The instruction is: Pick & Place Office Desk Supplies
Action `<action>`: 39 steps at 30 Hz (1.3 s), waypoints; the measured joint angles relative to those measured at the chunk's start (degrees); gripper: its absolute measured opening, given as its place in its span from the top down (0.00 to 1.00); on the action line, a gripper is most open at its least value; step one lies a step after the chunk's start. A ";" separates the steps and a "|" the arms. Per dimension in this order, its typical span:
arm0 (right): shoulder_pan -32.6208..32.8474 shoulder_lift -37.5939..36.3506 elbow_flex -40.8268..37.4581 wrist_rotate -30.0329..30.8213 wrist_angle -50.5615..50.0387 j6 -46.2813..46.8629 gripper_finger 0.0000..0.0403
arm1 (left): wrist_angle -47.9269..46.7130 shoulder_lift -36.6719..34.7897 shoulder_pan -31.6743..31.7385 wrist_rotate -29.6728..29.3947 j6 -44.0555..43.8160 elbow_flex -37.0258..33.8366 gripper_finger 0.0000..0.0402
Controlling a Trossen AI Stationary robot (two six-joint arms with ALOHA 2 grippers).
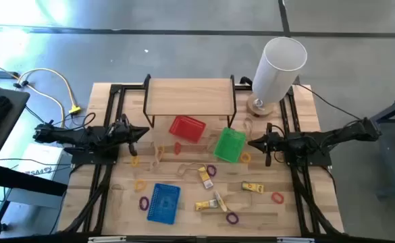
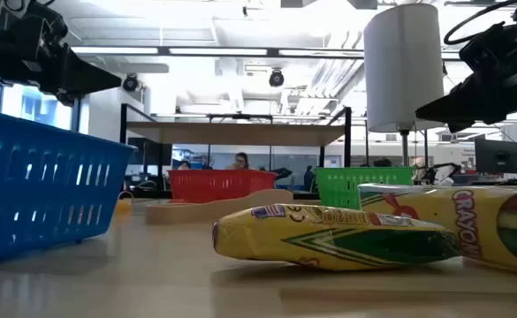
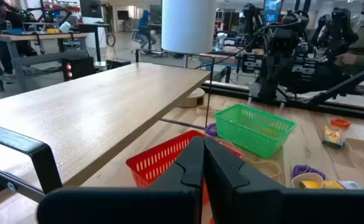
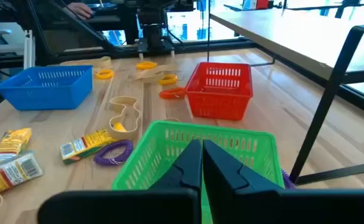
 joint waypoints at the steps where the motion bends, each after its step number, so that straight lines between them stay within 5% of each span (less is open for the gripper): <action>1: 0.01 0.00 0.02 0.24 0.00 -0.04 1.00 | 0.00 0.00 0.00 0.02 0.16 0.00 1.00; 25: 0.01 0.46 3.12 4.16 2.36 -4.96 1.00 | 0.00 0.00 0.00 0.09 -0.34 0.00 1.00; 32: 0.11 7.15 15.53 4.34 -12.06 -4.88 1.00 | 0.00 0.00 0.00 0.02 -0.34 0.00 1.00; 39: 4.77 20.52 32.94 3.21 -42.87 13.36 1.00 | 0.00 0.00 0.00 -0.05 -1.63 0.00 1.00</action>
